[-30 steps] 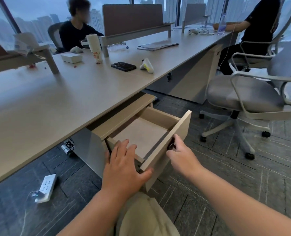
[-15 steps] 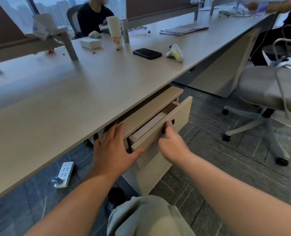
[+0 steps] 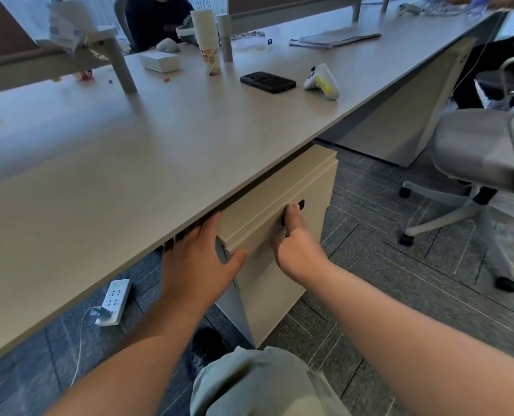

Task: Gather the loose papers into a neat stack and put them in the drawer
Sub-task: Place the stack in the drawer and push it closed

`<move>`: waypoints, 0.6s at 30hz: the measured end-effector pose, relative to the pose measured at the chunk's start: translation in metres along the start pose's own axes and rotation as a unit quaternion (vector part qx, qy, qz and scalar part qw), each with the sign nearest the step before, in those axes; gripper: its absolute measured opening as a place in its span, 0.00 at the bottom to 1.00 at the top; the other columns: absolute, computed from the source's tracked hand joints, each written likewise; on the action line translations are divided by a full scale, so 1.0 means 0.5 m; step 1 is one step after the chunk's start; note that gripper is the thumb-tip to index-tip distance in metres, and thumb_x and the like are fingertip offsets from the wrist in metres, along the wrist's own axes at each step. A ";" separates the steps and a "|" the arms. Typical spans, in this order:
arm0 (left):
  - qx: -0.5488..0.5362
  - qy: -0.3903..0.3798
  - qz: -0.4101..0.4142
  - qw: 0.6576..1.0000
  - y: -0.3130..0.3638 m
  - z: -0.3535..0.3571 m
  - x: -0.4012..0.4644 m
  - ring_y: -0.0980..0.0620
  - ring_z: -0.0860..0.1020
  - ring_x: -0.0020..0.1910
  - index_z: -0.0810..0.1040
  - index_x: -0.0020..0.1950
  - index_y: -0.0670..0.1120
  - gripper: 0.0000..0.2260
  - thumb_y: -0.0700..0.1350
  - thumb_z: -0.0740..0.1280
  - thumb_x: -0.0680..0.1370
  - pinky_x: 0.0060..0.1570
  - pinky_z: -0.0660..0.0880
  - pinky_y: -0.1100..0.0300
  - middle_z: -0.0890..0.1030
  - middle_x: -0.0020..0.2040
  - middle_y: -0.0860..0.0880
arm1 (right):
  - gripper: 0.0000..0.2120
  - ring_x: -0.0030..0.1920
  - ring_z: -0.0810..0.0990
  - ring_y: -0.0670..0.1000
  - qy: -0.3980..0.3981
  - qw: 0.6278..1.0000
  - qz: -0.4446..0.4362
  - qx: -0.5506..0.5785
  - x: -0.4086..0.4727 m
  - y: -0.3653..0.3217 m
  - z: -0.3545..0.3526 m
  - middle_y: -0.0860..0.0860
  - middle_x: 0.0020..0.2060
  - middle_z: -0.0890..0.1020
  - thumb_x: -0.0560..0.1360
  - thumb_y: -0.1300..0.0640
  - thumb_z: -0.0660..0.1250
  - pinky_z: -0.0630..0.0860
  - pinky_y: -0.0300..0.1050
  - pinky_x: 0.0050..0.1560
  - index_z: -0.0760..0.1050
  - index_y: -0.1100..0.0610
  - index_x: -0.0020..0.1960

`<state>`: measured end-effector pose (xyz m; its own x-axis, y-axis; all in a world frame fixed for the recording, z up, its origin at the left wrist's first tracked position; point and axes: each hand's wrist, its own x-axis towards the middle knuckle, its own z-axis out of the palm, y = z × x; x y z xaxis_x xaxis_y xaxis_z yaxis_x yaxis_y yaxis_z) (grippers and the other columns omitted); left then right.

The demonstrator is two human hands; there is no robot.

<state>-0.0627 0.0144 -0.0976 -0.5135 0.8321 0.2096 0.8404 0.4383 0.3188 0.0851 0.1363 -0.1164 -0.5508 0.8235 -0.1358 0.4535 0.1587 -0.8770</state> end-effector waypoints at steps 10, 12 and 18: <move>0.000 0.021 0.027 0.999 -0.003 0.007 0.000 0.43 0.77 0.69 0.64 0.82 0.54 0.36 0.63 0.69 0.77 0.60 0.78 0.44 0.76 0.75 0.48 | 0.41 0.83 0.43 0.48 0.014 1.000 -0.013 -0.018 0.012 0.007 0.022 0.51 0.84 0.39 0.81 0.63 0.61 0.42 0.33 0.73 0.38 0.55 0.84; 0.009 0.025 0.031 0.999 -0.002 0.013 0.001 0.41 0.79 0.67 0.67 0.81 0.53 0.35 0.62 0.71 0.77 0.58 0.79 0.42 0.77 0.75 0.48 | 0.42 0.82 0.42 0.47 0.007 1.000 -0.004 -0.026 0.016 0.003 0.023 0.50 0.84 0.38 0.81 0.63 0.60 0.42 0.33 0.73 0.37 0.54 0.84; 0.011 0.037 0.028 0.999 0.001 0.022 0.004 0.39 0.80 0.65 0.69 0.80 0.51 0.34 0.58 0.72 0.77 0.56 0.79 0.41 0.77 0.74 0.46 | 0.43 0.83 0.44 0.47 -0.003 0.999 0.023 -0.030 0.025 -0.005 0.024 0.46 0.83 0.36 0.80 0.65 0.60 0.44 0.33 0.70 0.36 0.52 0.84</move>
<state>-0.0616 0.0200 -0.1071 -0.4761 0.8283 0.2955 0.8716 0.3998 0.2837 0.0687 0.1396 -0.1217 -0.5323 0.8275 -0.1785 0.5196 0.1530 -0.8406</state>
